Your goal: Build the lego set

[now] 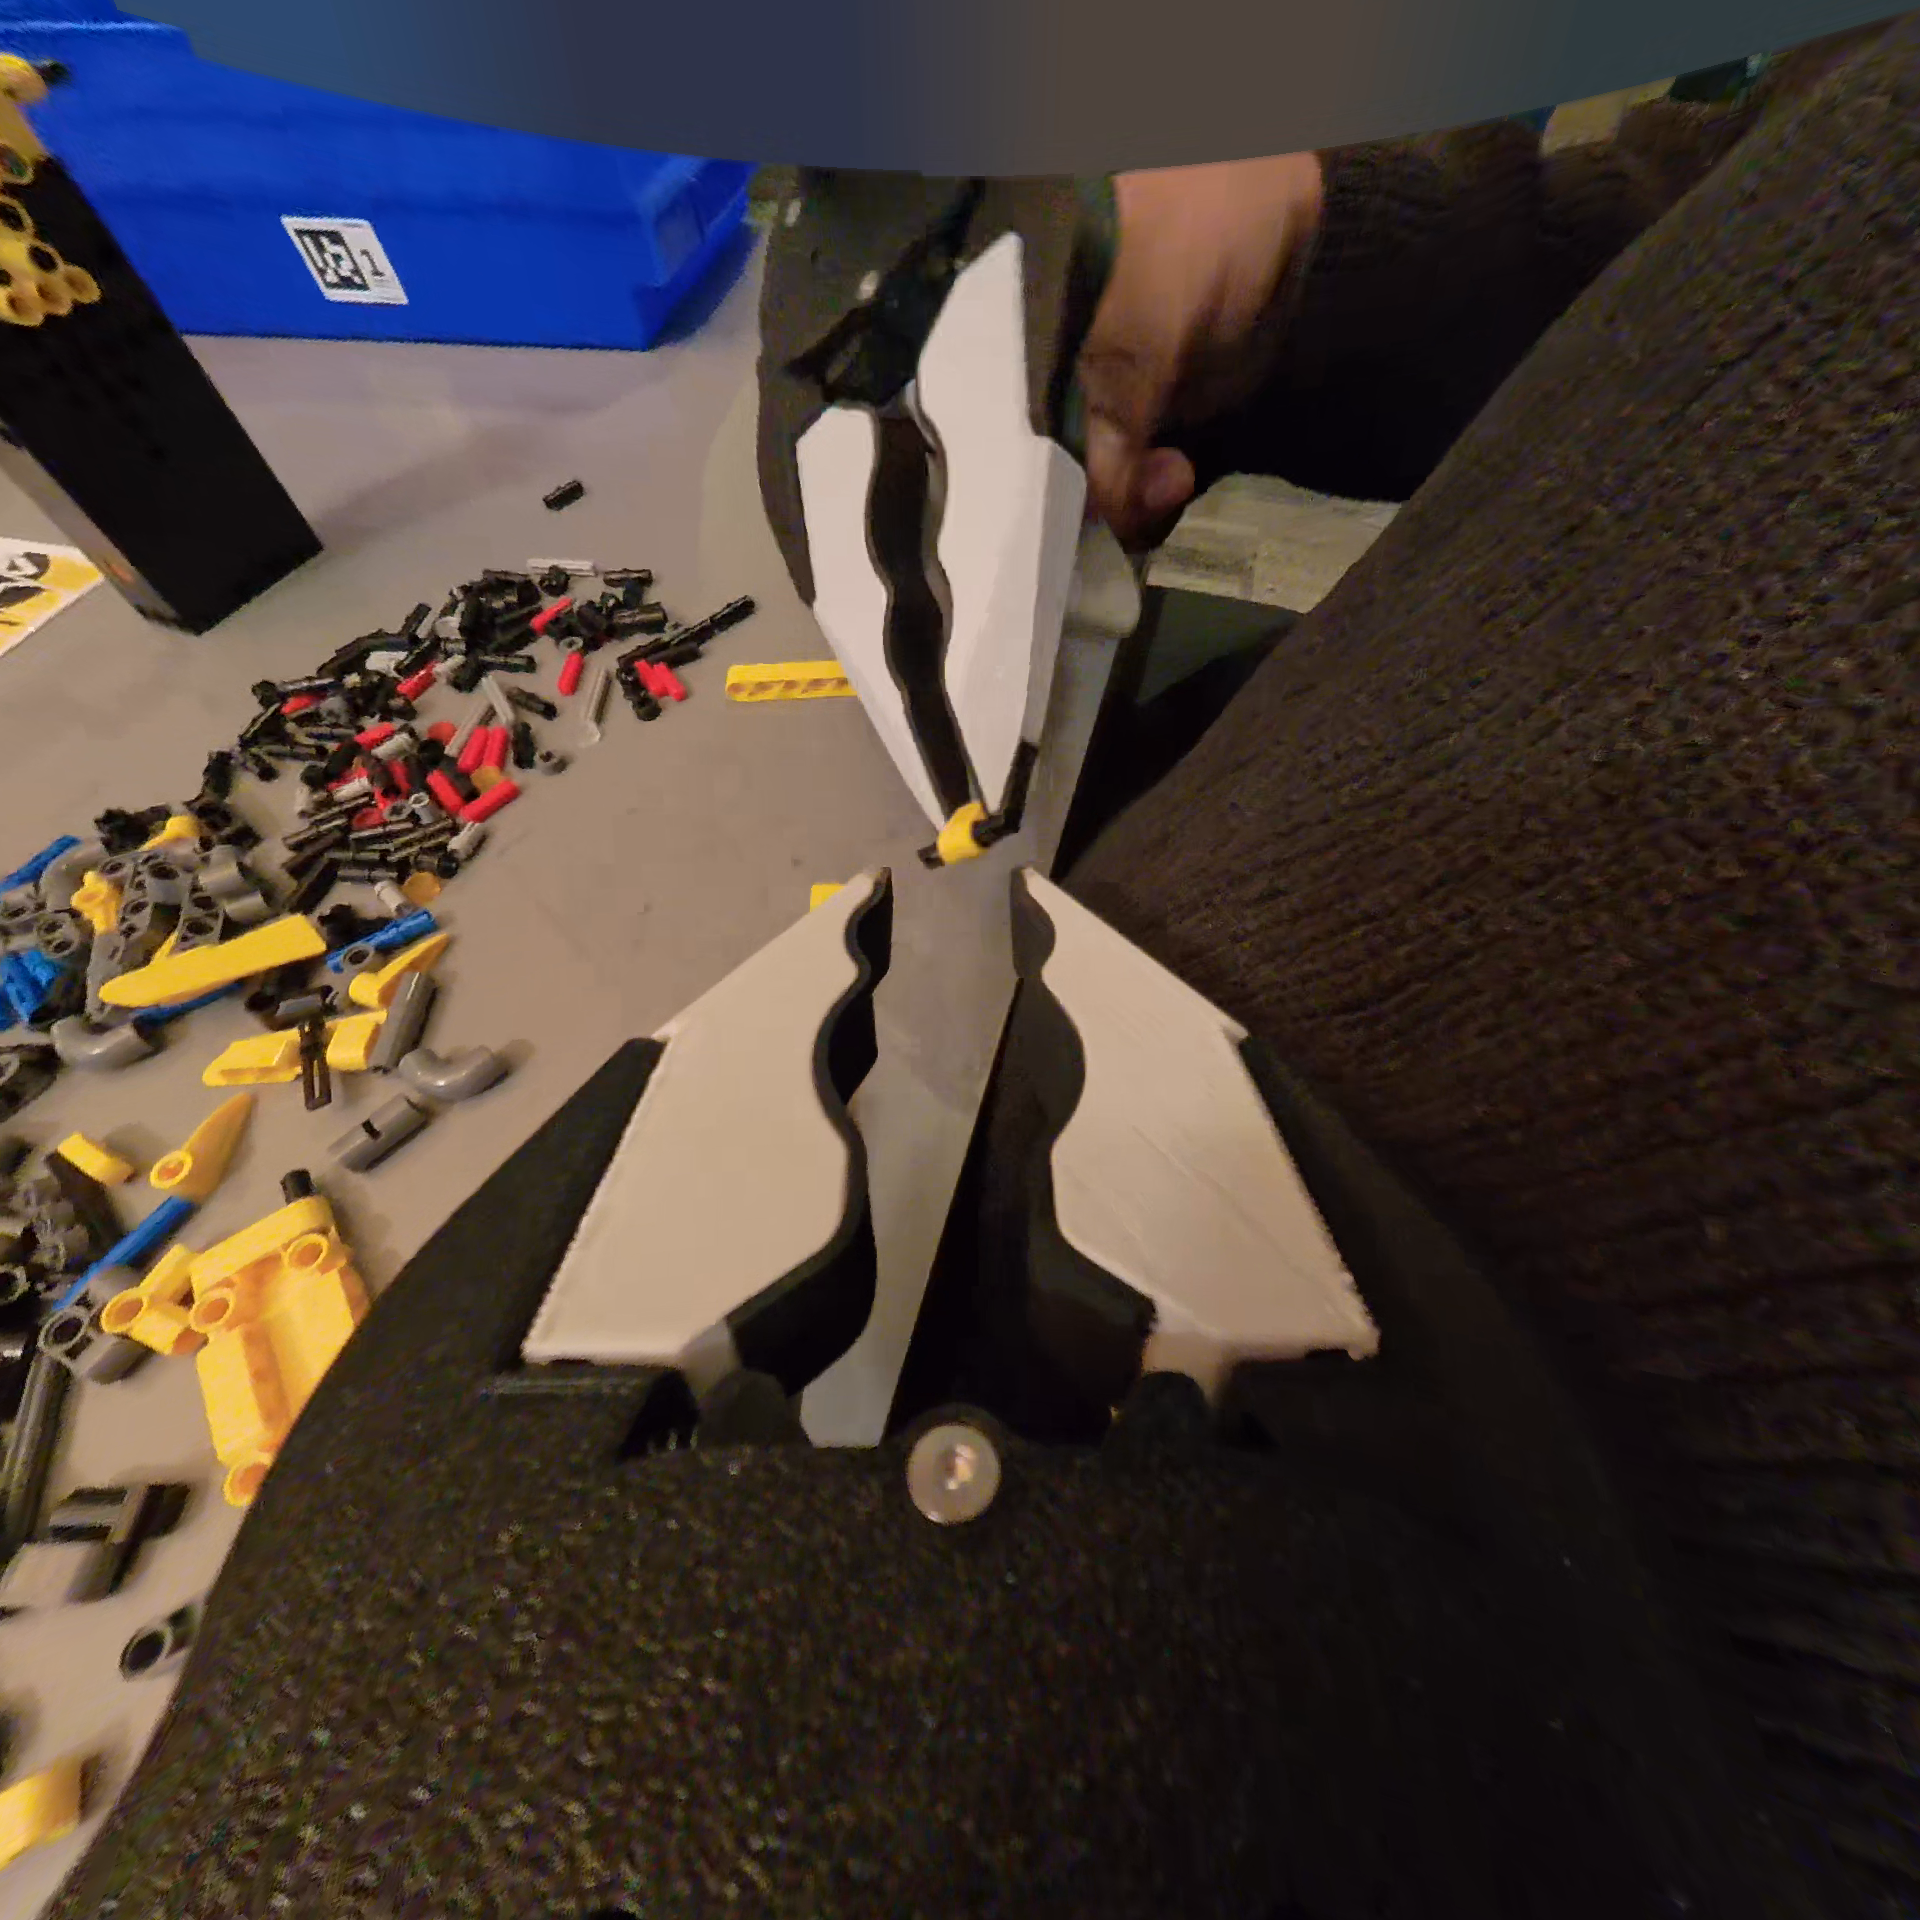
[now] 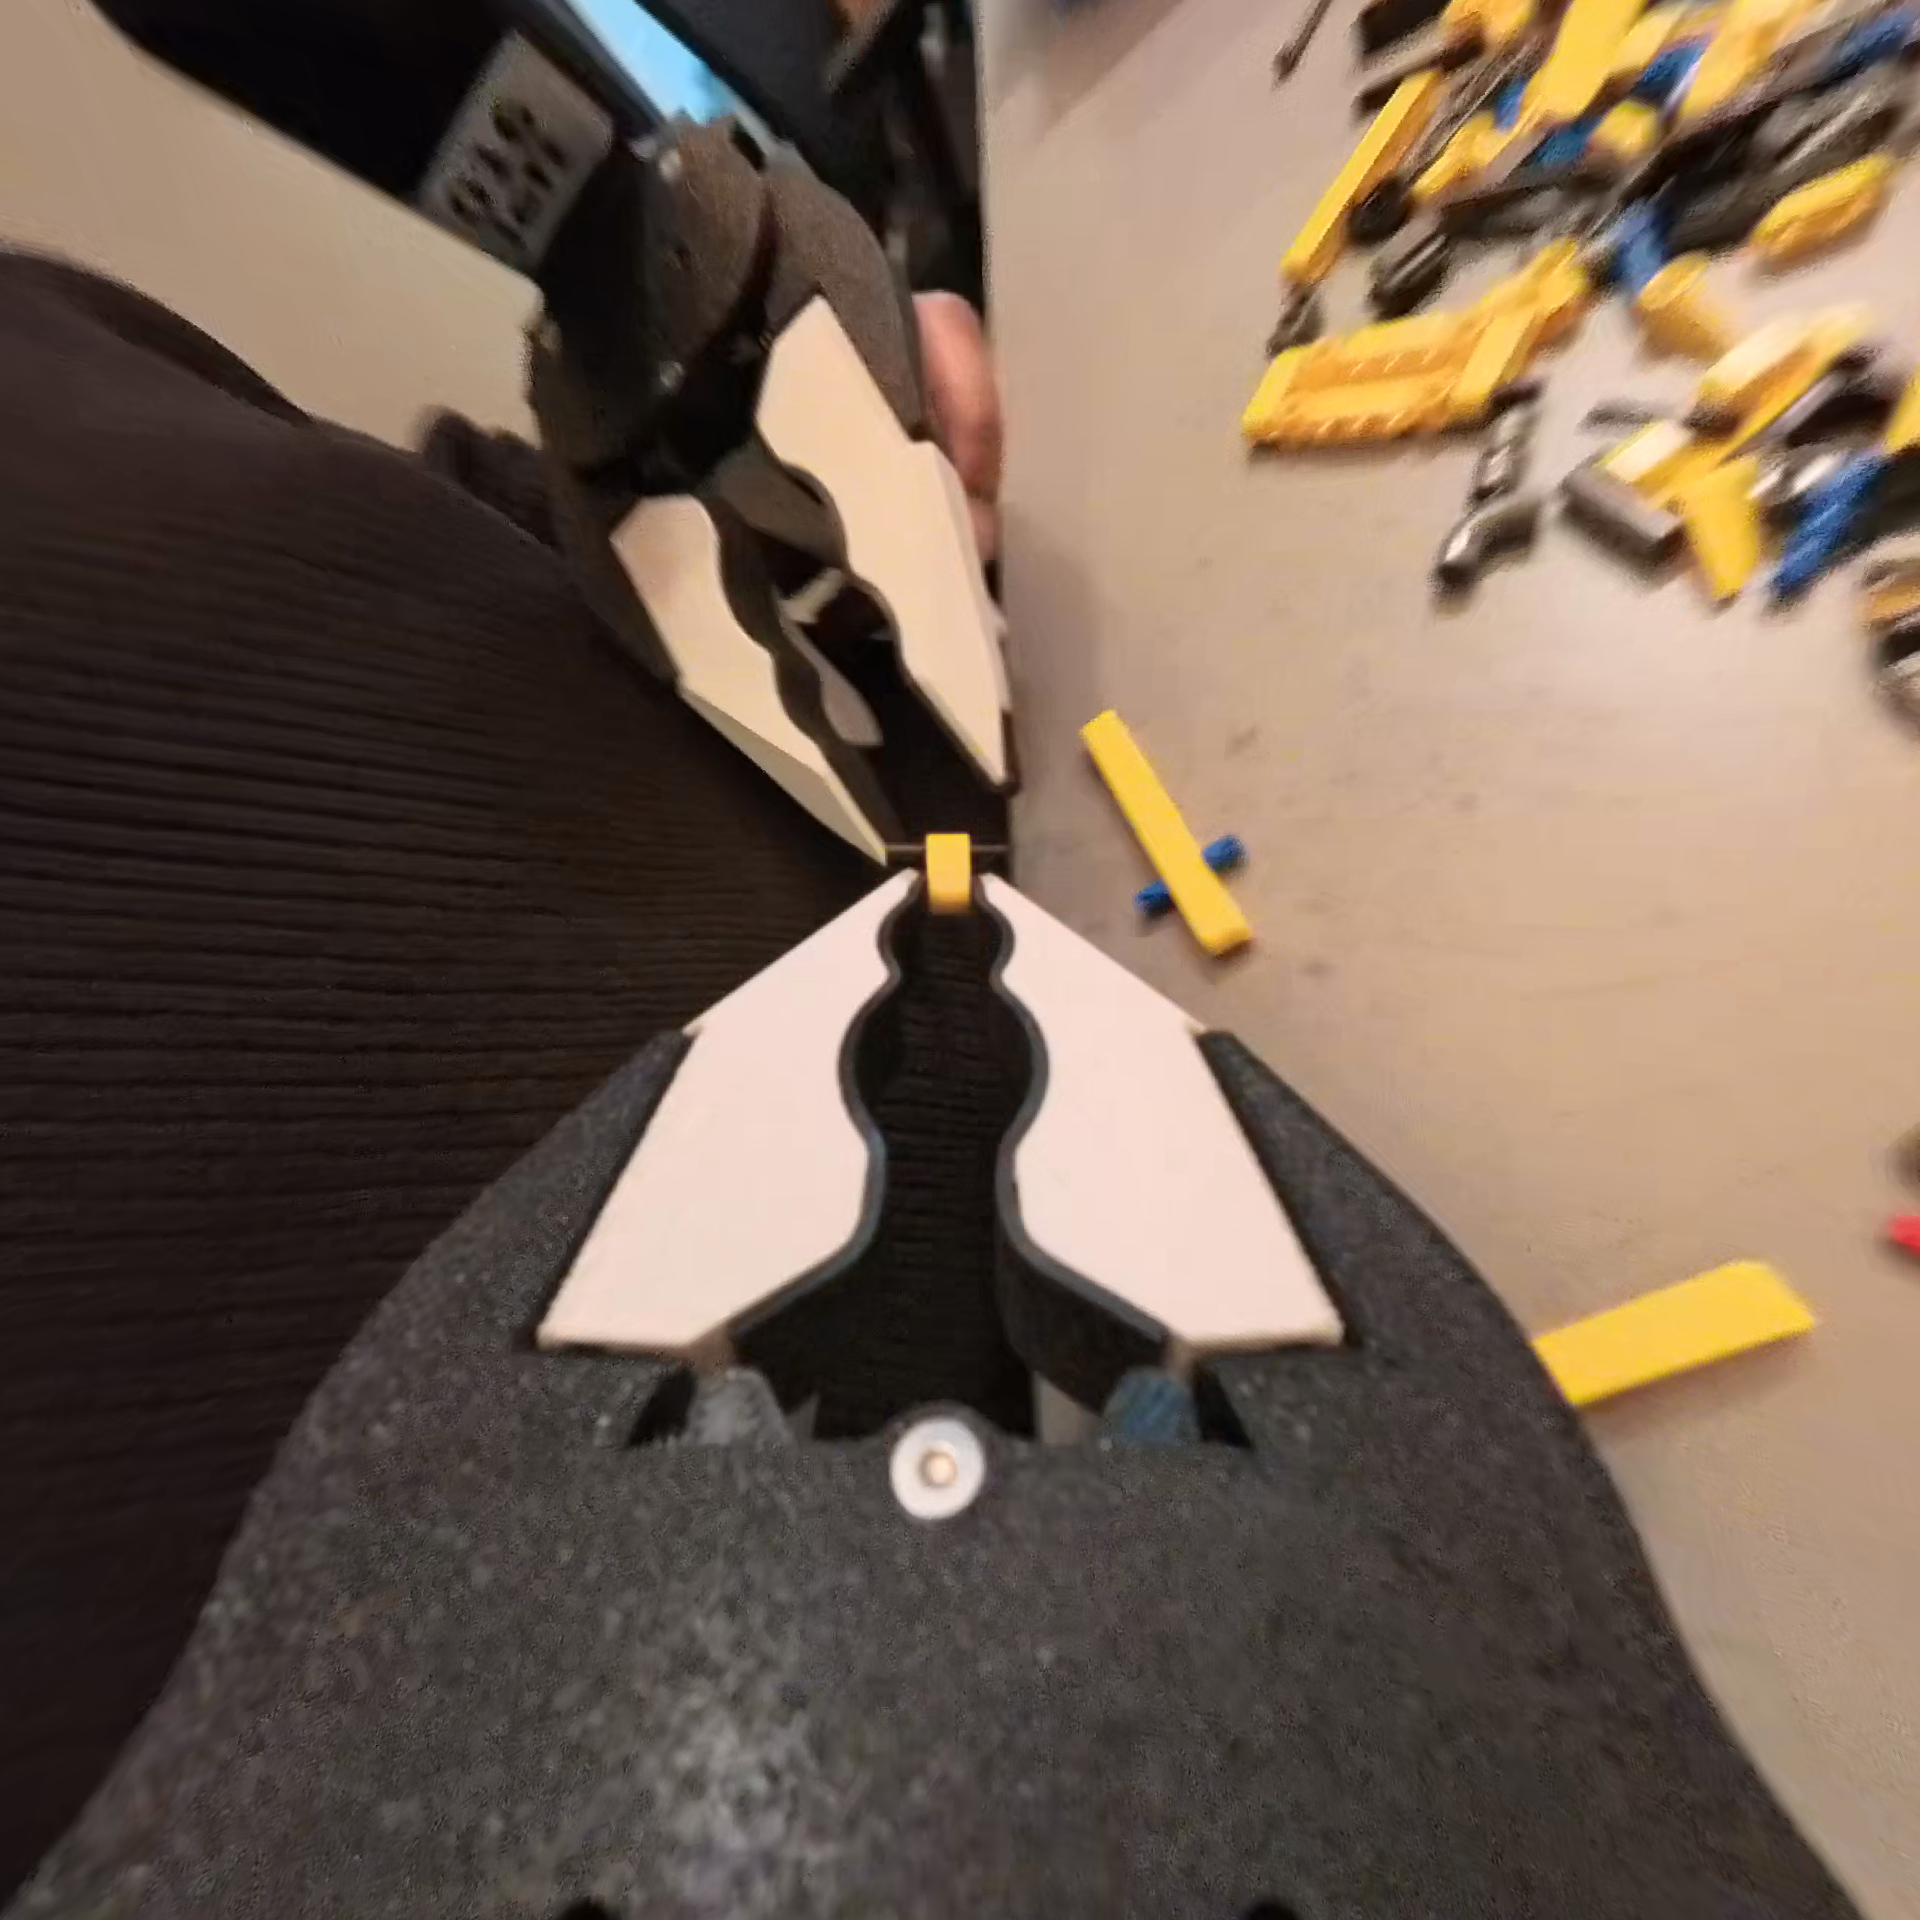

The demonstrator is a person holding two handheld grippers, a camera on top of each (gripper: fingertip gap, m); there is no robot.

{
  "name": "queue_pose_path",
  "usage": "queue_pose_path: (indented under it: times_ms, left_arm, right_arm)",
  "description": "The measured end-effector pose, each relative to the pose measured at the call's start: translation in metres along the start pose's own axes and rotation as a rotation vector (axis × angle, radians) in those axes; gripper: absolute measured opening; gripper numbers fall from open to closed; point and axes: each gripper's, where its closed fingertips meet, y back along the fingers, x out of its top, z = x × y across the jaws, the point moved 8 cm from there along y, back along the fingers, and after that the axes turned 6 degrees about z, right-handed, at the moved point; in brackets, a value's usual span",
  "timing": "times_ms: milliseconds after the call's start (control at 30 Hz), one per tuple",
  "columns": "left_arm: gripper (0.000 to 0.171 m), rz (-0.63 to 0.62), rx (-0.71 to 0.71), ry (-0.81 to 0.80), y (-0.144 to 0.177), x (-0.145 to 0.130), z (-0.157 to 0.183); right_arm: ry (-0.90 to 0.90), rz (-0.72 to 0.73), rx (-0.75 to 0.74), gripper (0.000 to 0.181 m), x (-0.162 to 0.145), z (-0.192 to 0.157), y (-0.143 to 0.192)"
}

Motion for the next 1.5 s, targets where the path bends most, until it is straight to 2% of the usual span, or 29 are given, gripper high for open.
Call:
queue_pose_path:
  times_ms: [67, 233, 333, 433, 500, 567, 667, 733, 833, 900, 933, 1000, 1300, 1400, 1500]
  left_arm:
    - [0.022, 0.000, 0.002, -0.028, -0.003, 0.001, 0.002]
    - [0.011, 0.010, -0.037, -0.045, -0.005, 0.003, 0.008]
    - [0.009, 0.004, -0.053, -0.009, -0.004, 0.002, 0.006]
    - [0.008, 0.022, -0.044, 0.124, -0.004, 0.000, -0.001]
    - [0.008, 0.035, -0.050, 0.284, -0.003, -0.003, -0.009]
    - [0.008, 0.039, -0.079, 0.464, -0.003, -0.006, -0.017]
    - [0.008, 0.069, -0.122, 0.681, 0.000, -0.008, -0.029]
    - [0.008, 0.103, -0.175, 0.799, 0.003, -0.008, -0.033]
    - [0.007, 0.097, -0.252, 0.929, 0.002, -0.012, -0.034]
    - [0.008, 0.068, -0.289, 0.983, -0.001, -0.016, -0.033]
    - [0.008, 0.072, -0.313, 0.998, -0.002, -0.016, -0.032]
    - [0.008, 0.073, -0.331, 1.020, -0.002, -0.017, -0.032]
    - [0.007, 0.009, -0.307, 1.013, -0.004, -0.018, -0.029]
    - [0.009, -0.016, -0.212, 0.898, 0.000, -0.015, -0.030]
    - [0.009, -0.043, -0.105, 0.682, 0.007, -0.011, -0.031]
  right_arm:
    - [-0.115, -0.003, 0.091, 0.008, -0.002, 0.003, 0.000]
    - [-0.196, 0.001, 0.176, 0.008, -0.005, 0.004, -0.003]
    - [-0.215, 0.022, 0.176, 0.008, -0.006, 0.006, -0.003]
    - [-0.166, 0.089, 0.126, 0.012, -0.002, 0.008, 0.001]
    - [-0.004, 0.165, 0.052, 0.029, 0.005, 0.004, 0.008]
    - [0.262, 0.244, -0.059, 0.038, 0.013, -0.008, 0.016]
    - [0.667, 0.192, -0.245, 0.038, 0.013, -0.028, 0.014]
    - [0.862, 0.112, -0.357, 0.037, 0.008, -0.032, 0.007]
    - [1.017, 0.017, -0.434, 0.035, 0.003, -0.032, -0.005]
    - [1.069, 0.006, -0.439, 0.034, 0.001, -0.033, -0.010]
    - [1.085, 0.002, -0.445, 0.028, 0.001, -0.033, -0.011]
    - [1.110, -0.027, -0.461, 0.018, -0.001, -0.031, -0.014]
    - [1.143, -0.076, -0.471, 0.008, -0.009, -0.027, -0.017]
    - [1.031, -0.102, -0.447, 0.008, -0.012, -0.022, -0.013]
    - [0.759, -0.177, -0.343, 0.008, -0.019, -0.013, -0.012]
